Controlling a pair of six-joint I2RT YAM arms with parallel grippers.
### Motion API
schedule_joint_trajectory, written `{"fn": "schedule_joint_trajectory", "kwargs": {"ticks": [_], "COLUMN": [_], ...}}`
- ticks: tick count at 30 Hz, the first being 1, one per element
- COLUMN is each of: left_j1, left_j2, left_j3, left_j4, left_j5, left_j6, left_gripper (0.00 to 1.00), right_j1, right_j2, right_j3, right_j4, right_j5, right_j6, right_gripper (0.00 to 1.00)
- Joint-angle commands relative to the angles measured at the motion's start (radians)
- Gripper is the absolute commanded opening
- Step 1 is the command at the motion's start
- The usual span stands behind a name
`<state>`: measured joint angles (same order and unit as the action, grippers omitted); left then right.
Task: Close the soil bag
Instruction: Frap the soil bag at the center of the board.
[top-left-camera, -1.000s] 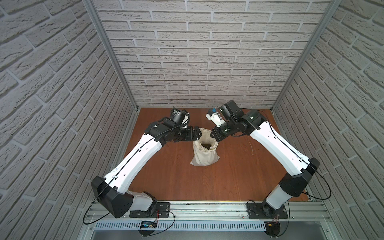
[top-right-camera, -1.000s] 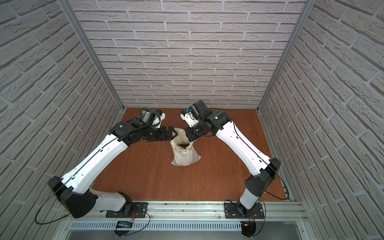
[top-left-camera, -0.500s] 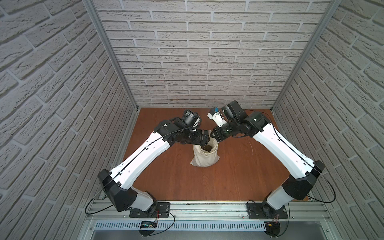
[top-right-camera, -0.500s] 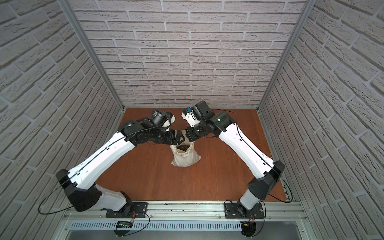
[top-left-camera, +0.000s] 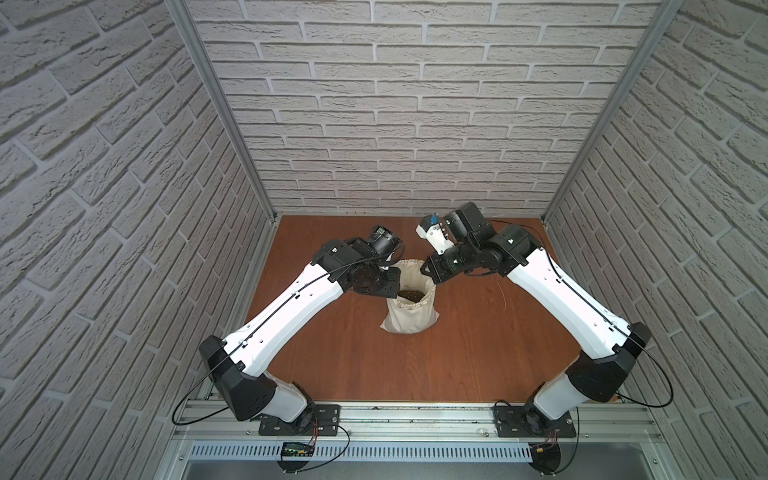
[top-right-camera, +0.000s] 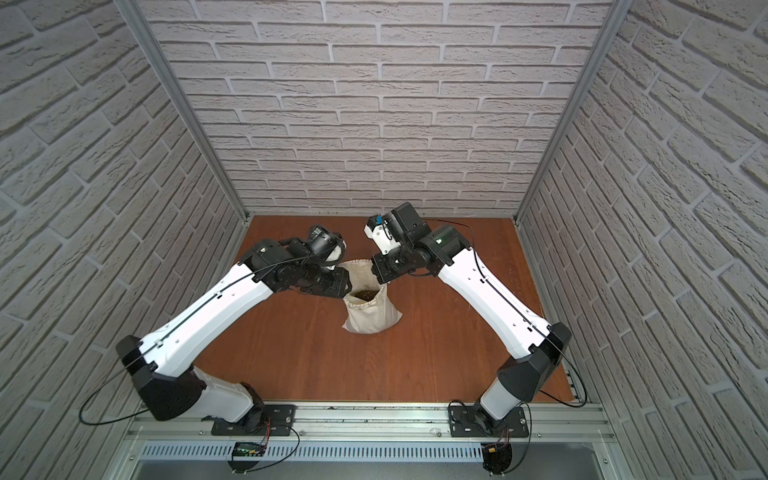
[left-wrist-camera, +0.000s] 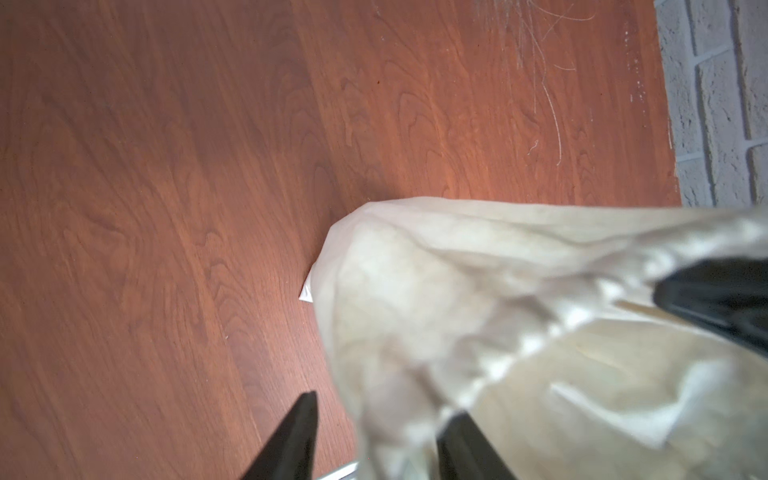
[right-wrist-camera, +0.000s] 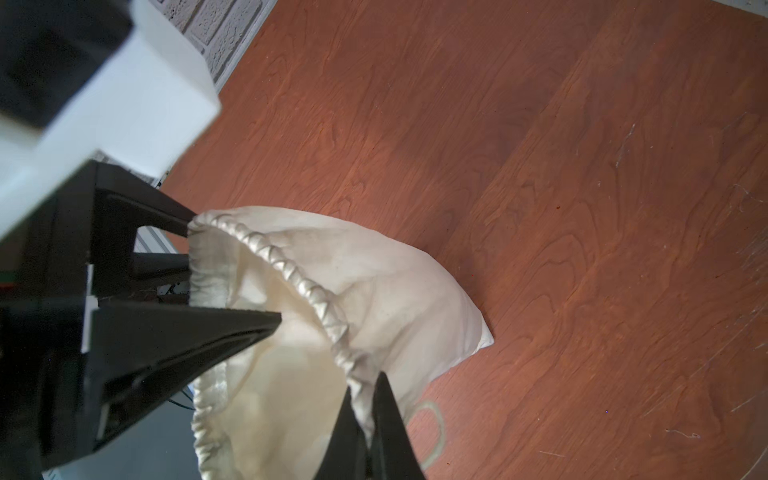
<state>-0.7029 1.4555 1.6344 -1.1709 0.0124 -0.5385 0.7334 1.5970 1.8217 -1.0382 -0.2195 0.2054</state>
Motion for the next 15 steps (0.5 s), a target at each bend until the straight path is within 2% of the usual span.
{"fn": "schedule_joint_trajectory", "kwargs": {"ticks": [1, 3, 9, 15], "left_j1": [0.013, 0.02, 0.039, 0.045], "left_j2": [-0.054, -0.073, -0.098, -0.106], "left_j3": [0.016, 0.015, 0.027, 0.04], "left_j4": [-0.075, -0.08, -0.086, -0.066], "left_j5": [-0.042, -0.043, -0.046, -0.068], "left_j6": [0.017, 0.017, 0.027, 0.043], "left_gripper": [0.33, 0.27, 0.0, 0.0], "right_j1": [-0.007, -0.01, -0.017, -0.045], "right_j2": [-0.057, -0.063, -0.077, -0.125], "right_j3": [-0.017, -0.019, -0.018, -0.028], "right_j4": [0.054, 0.058, 0.04, 0.027], "right_j5": [0.006, 0.006, 0.014, 0.073], "right_j6": [0.002, 0.007, 0.006, 0.026], "right_gripper": [0.03, 0.03, 0.03, 0.03]}}
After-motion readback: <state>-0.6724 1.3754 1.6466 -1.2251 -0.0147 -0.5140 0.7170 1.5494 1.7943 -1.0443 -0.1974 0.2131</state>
